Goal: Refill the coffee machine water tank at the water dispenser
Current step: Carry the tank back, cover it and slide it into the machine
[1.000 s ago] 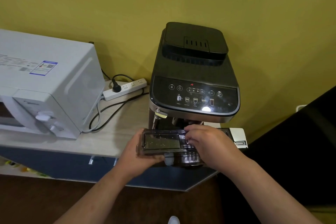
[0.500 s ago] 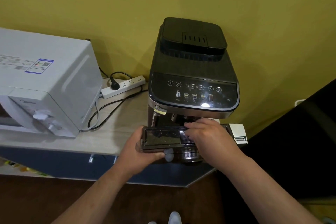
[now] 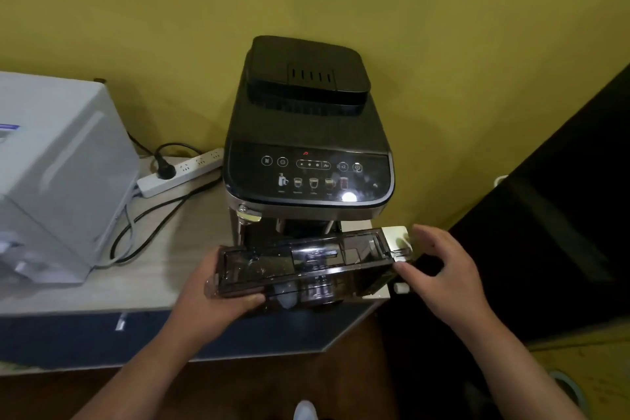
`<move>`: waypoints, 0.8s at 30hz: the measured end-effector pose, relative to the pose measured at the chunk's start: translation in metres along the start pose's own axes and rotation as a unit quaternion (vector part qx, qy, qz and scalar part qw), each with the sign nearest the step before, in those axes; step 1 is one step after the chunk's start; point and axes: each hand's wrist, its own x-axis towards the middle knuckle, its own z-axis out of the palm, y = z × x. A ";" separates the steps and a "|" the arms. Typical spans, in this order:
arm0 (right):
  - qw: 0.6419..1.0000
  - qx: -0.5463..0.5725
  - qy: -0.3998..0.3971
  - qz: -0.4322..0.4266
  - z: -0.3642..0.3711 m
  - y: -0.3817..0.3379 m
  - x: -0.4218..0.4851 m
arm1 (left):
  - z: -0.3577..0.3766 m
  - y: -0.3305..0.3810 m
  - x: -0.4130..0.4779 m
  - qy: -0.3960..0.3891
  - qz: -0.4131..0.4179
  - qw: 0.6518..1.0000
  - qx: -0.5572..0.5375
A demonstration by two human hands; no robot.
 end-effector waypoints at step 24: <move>0.901 0.226 -0.351 0.118 0.004 0.042 0.042 | -0.006 0.004 0.002 -0.018 0.024 0.999 -0.017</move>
